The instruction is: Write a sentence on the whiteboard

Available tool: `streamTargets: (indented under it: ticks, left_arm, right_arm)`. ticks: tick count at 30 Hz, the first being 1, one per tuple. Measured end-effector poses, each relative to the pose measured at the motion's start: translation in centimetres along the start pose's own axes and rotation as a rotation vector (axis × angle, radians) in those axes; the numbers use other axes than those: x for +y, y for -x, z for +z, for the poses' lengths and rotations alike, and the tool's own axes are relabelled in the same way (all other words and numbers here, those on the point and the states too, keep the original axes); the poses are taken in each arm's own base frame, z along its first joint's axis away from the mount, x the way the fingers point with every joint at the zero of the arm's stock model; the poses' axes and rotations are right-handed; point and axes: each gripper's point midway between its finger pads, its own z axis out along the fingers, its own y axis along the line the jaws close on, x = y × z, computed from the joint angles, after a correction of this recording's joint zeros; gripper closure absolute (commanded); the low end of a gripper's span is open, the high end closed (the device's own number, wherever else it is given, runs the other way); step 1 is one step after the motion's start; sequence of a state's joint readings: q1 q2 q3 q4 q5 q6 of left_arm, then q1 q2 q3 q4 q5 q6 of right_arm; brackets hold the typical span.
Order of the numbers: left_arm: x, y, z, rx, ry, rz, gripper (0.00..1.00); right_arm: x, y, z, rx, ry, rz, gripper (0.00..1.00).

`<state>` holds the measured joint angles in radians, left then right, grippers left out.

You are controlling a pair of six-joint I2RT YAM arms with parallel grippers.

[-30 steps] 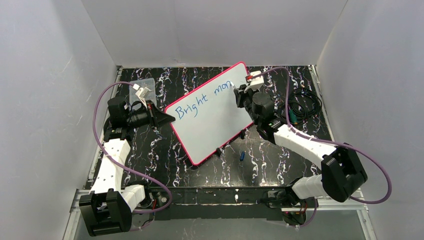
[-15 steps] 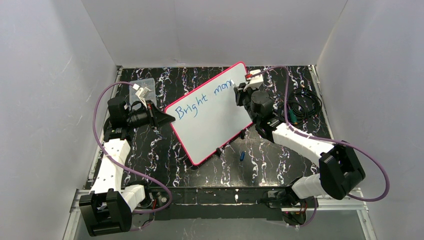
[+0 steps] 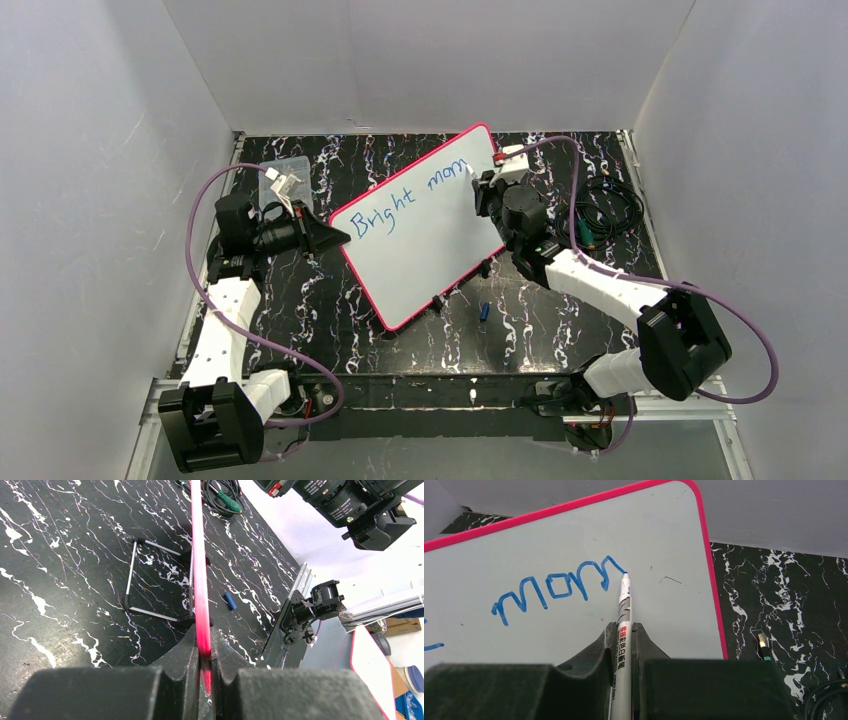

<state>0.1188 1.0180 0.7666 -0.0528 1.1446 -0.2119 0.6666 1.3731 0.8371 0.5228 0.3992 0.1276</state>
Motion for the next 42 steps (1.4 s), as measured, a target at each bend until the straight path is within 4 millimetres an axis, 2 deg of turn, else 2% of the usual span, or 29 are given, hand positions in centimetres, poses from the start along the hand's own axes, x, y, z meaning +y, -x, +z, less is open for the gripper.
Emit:
streamTargets:
  ticks: [10,20,32,42]
  left_arm:
    - [0.0,0.0,0.0,0.000,0.000,0.001,1.00]
    - [0.1,0.1,0.0,-0.003,-0.001,0.029,1.00]
    - [0.0,0.1,0.0,-0.003,-0.002,0.027,1.00]
    - [0.0,0.1,0.0,-0.003,-0.002,0.025,1.00]
  right_arm:
    - [-0.7,-0.8,-0.6,0.015,-0.014,-0.005,0.99]
    - [-0.9,1.0,-2.2,-0.013,-0.003,0.001,0.99]
    - [-1.2,0.0,-1.0,0.016,-0.018,-0.039,0.99]
    - [-1.8,0.4,-0.4,0.005,-0.036,-0.050,0.99]
